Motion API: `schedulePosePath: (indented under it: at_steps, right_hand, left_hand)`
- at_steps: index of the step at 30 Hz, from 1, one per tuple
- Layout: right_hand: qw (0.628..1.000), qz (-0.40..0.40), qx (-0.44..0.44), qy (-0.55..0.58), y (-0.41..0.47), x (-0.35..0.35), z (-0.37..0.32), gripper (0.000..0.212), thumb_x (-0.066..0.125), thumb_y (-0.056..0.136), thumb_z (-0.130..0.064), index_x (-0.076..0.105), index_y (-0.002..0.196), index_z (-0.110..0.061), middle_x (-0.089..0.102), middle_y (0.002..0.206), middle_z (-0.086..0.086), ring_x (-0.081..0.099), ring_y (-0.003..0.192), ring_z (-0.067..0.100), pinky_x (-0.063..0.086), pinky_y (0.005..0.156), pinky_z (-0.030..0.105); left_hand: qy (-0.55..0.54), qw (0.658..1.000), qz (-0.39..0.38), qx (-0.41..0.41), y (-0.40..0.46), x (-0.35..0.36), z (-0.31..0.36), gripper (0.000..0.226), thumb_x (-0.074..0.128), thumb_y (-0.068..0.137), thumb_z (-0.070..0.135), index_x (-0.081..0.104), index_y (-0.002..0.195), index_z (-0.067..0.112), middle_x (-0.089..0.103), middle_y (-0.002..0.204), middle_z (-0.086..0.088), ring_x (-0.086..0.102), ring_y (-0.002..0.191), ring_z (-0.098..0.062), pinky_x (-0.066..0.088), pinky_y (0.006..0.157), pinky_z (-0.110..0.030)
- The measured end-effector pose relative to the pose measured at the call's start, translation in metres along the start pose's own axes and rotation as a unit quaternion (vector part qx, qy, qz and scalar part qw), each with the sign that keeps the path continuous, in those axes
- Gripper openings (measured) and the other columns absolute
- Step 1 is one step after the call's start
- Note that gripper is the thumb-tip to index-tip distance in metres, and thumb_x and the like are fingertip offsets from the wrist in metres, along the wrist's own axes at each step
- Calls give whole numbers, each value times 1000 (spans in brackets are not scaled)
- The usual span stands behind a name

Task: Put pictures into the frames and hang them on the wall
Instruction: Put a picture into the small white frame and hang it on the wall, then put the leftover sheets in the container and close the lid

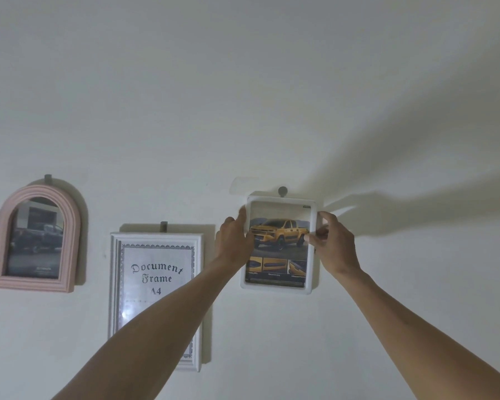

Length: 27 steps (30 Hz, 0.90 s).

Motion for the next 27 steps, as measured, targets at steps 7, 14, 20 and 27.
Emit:
schedulePosePath:
  at_steps: [7,14,20,27]
  right_hand:
    - [1000,-8,3,1,-2,2,-6,49,75,87,-14,54,132,-15,65,89,4,64,84,23,56,80,39]
    - [999,-24,11,-25,-8,-3,-7,57,76,87,-24,49,136,-9,67,103,9,65,93,27,50,82,33]
    - [997,-44,15,-60,-27,-12,-6,57,73,89,-27,49,137,-11,63,105,9,63,96,26,51,85,38]
    - [989,-74,40,-119,-70,-21,14,56,67,90,-43,48,138,-21,63,113,1,62,102,24,50,85,37]
  left_hand:
    - [-12,1000,-4,-17,0,-3,1,58,54,93,15,33,146,24,58,92,-11,60,79,-29,55,74,-45]
    - [-52,998,-16,-21,-5,-7,-4,57,66,89,27,42,139,14,65,84,-9,62,81,-27,52,73,-36]
    - [-47,998,-33,-40,-20,-8,-5,56,62,91,20,42,141,4,64,106,-15,55,107,-29,42,93,-36]
    - [-62,996,-34,-60,-66,-5,-2,58,59,94,22,38,146,5,53,126,-16,55,113,-31,43,100,-41]
Point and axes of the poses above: each hand's wrist, its own y-axis towards the middle knuckle, its own x-axis out of the palm, z = x × y, the point moved 9 cm from there along y, towards the middle knuckle
